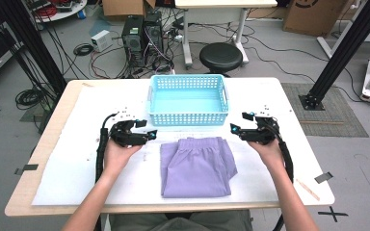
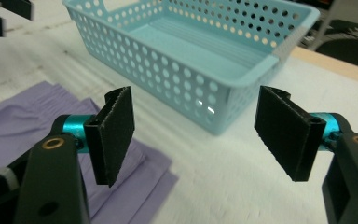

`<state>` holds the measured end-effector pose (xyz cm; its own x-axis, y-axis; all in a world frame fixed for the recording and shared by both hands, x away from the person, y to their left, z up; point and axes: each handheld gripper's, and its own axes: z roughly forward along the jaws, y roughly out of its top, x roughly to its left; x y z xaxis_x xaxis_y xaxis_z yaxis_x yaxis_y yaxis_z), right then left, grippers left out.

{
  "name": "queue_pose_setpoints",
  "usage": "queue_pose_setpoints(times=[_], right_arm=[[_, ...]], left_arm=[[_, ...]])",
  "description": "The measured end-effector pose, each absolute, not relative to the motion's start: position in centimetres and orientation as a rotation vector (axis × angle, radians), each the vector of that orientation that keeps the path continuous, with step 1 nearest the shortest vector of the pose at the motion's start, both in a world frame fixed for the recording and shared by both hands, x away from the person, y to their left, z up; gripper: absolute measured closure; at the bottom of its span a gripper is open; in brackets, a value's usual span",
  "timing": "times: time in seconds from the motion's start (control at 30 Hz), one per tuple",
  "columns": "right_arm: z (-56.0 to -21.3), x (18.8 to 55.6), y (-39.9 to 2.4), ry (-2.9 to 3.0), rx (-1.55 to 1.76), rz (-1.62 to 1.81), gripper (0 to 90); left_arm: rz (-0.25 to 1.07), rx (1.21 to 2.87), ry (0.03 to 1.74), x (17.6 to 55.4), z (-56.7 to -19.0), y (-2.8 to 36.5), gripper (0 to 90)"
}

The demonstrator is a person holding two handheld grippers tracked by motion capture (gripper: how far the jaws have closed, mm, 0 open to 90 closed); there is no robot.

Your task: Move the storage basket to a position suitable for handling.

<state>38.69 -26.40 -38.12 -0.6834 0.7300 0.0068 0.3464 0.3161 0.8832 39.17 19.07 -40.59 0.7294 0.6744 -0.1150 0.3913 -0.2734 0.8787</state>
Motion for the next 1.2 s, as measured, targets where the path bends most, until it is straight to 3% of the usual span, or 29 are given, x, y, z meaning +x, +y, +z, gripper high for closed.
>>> queue_pose_setpoints(times=[0.23, 0.47, 0.83, 0.9, 1.2], right_arm=[[-38.9, 42.3, -26.0, 2.263, 0.924, 1.333, 29.8], [-40.7, 44.7, -26.0, 2.31, 0.964, 1.287, 29.8], [-41.9, 46.7, -25.2, 2.36, 0.951, 1.238, 30.1], [-41.9, 46.8, -24.8, 2.366, 0.922, 1.232, 34.6], [-41.8, 47.7, -24.0, 2.375, 0.926, 1.208, 36.0]], left_arm=[[0.422, 1.856, 0.829, 42.4, -41.9, 20.2, 32.4], [0.38, 1.875, 0.811, 44.8, -42.3, 20.3, 26.6], [0.348, 1.905, 0.792, 46.2, -42.8, 18.8, 26.4], [0.364, 1.896, 0.8, 46.3, -43.0, 18.7, 26.4], [0.405, 1.9, 0.816, 46.5, -43.2, 18.5, 31.2]])
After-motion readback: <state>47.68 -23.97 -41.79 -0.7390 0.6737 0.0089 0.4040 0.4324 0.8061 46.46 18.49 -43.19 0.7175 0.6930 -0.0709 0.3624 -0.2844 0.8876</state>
